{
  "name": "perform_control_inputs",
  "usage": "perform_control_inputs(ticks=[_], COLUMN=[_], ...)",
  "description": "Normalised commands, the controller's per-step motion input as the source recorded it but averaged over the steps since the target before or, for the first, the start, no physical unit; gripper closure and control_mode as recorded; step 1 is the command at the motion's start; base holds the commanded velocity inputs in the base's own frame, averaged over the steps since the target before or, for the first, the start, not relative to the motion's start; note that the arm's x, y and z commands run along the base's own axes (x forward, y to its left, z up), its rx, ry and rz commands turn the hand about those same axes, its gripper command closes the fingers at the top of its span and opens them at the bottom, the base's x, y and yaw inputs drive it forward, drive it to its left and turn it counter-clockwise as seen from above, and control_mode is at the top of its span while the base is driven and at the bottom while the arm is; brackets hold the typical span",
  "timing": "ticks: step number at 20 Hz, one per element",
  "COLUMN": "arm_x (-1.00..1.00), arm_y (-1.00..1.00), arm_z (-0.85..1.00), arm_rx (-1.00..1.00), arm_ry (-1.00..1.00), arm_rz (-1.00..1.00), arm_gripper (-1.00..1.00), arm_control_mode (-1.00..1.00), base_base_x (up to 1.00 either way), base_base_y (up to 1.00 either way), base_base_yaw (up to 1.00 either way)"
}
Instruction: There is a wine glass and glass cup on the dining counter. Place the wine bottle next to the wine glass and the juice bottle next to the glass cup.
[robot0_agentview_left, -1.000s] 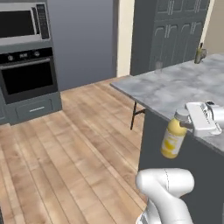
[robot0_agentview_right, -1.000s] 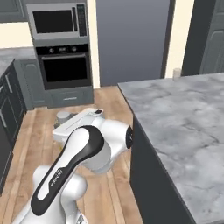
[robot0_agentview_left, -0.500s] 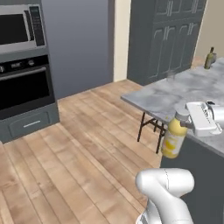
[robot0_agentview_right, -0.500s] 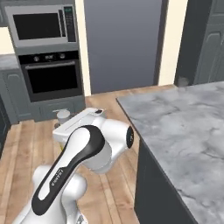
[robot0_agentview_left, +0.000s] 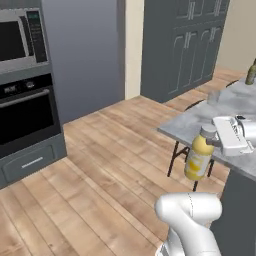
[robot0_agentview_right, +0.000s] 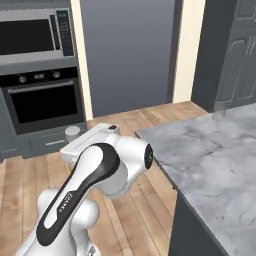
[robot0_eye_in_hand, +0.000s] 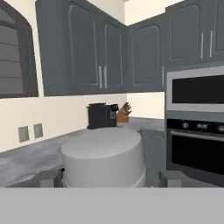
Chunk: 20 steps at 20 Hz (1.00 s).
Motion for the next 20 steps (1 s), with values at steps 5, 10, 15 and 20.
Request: perform_control_inputs(ticks=[5, 10, 15, 20], arm_x=[0.0, 0.0, 0.0, 0.0], arm_y=[0.0, 0.0, 0.0, 0.0], arm_z=[0.0, 0.0, 0.0, 0.0], arm_rx=[0.0, 0.0, 0.0, 0.0], arm_ry=[0.0, 0.0, 0.0, 0.0], arm_rz=[0.0, 0.0, 0.0, 0.0], arm_gripper=[1.0, 1.0, 1.0, 1.0], arm_control_mode=[1.0, 1.0, 1.0, 1.0], base_base_x=[0.77, 0.65, 0.59, 0.55], base_base_y=[0.39, 0.4, 0.38, 0.36], base_base_yaw=[-0.33, -0.45, -0.51, -0.55])
